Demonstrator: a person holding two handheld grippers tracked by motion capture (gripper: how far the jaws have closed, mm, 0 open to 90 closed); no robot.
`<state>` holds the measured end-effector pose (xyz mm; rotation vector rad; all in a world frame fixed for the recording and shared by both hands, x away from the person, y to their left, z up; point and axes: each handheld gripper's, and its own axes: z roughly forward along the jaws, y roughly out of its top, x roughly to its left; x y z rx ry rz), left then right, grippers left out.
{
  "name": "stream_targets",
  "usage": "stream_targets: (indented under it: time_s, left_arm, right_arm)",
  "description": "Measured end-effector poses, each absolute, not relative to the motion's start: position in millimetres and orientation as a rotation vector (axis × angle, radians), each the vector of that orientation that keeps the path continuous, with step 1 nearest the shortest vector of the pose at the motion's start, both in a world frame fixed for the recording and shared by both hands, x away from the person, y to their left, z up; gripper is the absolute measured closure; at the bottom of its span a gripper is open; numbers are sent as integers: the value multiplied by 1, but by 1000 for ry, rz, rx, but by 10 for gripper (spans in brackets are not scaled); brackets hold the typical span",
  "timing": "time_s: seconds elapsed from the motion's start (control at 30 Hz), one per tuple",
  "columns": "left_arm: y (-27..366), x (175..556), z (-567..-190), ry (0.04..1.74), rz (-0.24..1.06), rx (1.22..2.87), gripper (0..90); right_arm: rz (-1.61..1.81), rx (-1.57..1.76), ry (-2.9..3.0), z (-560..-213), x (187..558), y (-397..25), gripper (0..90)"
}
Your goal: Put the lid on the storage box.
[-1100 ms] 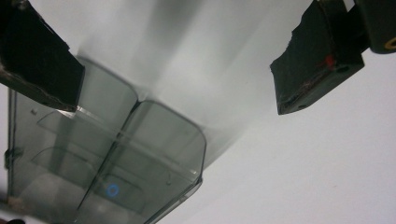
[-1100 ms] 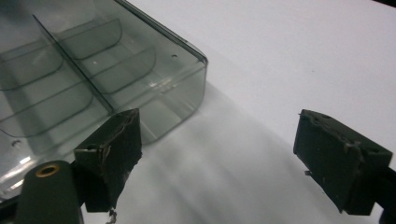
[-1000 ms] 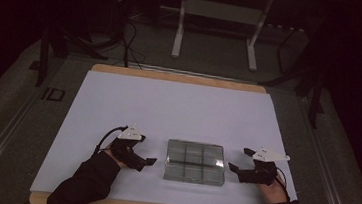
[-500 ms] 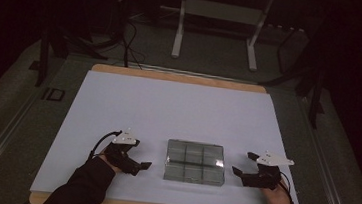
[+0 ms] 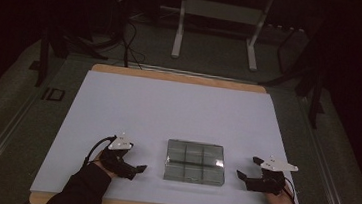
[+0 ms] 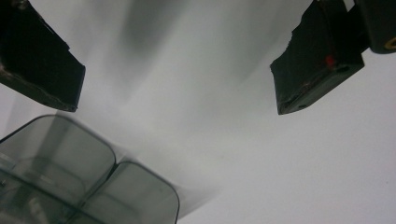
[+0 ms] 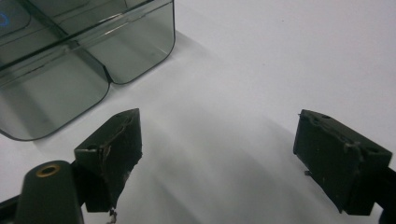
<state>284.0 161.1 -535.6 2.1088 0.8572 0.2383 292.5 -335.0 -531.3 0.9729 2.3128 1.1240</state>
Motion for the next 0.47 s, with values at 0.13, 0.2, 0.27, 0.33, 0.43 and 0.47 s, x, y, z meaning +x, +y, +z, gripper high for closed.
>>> stream_targets:
  time_s: [0.13, 0.2, 0.27, 0.33, 0.43, 0.47]
  left_arm:
    - [162, 283, -538, 868, 246, 2096, 36]
    - [162, 282, -539, 867, 248, 2093, 36]
    - [162, 281, -540, 868, 249, 2086, 36]
    - [162, 281, -540, 865, 257, 2085, 36]
    - [163, 279, -540, 863, 276, 2072, 36]
    - [163, 278, -540, 865, 284, 2070, 36]
  right_arm:
    - [1124, 975, 2298, -532, 292, -335, 153]
    - [1111, 973, 2299, -533, 292, -334, 153]
    - [1107, 973, 2298, -533, 292, -334, 154]
    - [1111, 979, 2295, -533, 292, -334, 154]
    - [1114, 987, 2289, -533, 292, -335, 155]
    - [1113, 984, 2286, -534, 292, -334, 156]
